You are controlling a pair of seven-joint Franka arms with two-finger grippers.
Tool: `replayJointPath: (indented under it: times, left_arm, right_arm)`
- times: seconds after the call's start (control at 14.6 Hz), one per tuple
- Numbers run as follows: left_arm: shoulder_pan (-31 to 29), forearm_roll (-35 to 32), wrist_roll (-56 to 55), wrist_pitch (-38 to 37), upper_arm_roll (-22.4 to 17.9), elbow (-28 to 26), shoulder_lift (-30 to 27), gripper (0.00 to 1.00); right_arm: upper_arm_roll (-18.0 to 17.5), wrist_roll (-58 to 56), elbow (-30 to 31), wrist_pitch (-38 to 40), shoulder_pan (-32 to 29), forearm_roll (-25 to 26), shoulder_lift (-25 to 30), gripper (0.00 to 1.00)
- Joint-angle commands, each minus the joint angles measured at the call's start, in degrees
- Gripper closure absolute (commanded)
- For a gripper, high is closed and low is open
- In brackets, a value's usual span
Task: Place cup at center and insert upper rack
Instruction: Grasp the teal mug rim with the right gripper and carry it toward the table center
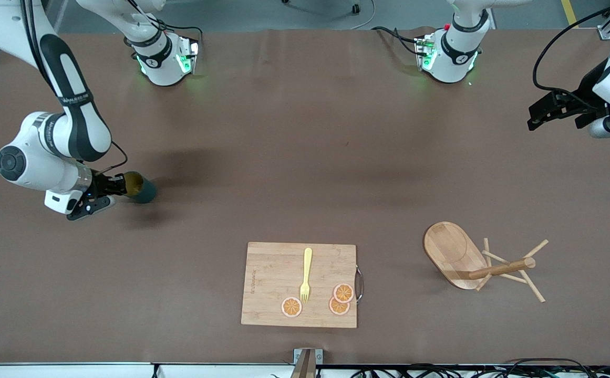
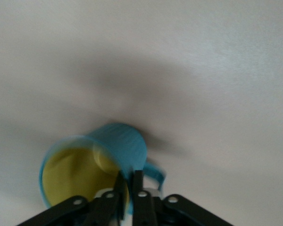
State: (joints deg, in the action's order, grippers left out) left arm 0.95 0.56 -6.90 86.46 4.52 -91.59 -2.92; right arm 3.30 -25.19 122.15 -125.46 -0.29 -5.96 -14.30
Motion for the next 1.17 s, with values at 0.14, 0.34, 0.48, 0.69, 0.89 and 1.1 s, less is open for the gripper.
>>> replayJointPath:
  times: [0.14, 0.34, 0.48, 0.69, 0.89, 1.1]
  left_arm:
    - [-0.3, -0.4, -0.5, -0.7, 0.2, 0.7, 0.0, 0.00]
    - [-0.2, -0.4, -0.5, -0.7, 0.1, 0.7, 0.1, 0.00]
    - [-0.2, -0.4, -0.6, -0.6, 0.1, 0.7, 0.1, 0.00]
    - [0.1, -0.3, -0.8, -0.6, 0.3, 0.5, 0.2, 0.00]
    - [0.6, -0.3, -2.8, -0.3, 0.9, 0.2, 0.3, 0.00]
    - [0.6, -0.3, -5.9, -0.2, 3.2, 0.1, 0.8, 0.00]
  right_arm:
    - [-0.1, 26.8, 1.3, 6.7, 13.7, -2.3, 9.4, 1.00]
    - [-0.3, 47.3, -1.3, 5.6, 26.4, -5.7, 9.3, 1.00]
    - [-0.3, 62.6, -5.9, 3.7, 34.9, -5.8, 7.5, 1.00]
    - [-0.2, 80.4, -16.9, 1.6, 44.2, -5.4, -1.7, 1.00]
    - [0.0, 91.6, -29.2, 1.5, 51.1, -4.4, -13.3, 1.00]
    - [0.1, 99.4, -38.3, 1.5, 55.8, 0.3, -23.1, 1.00]
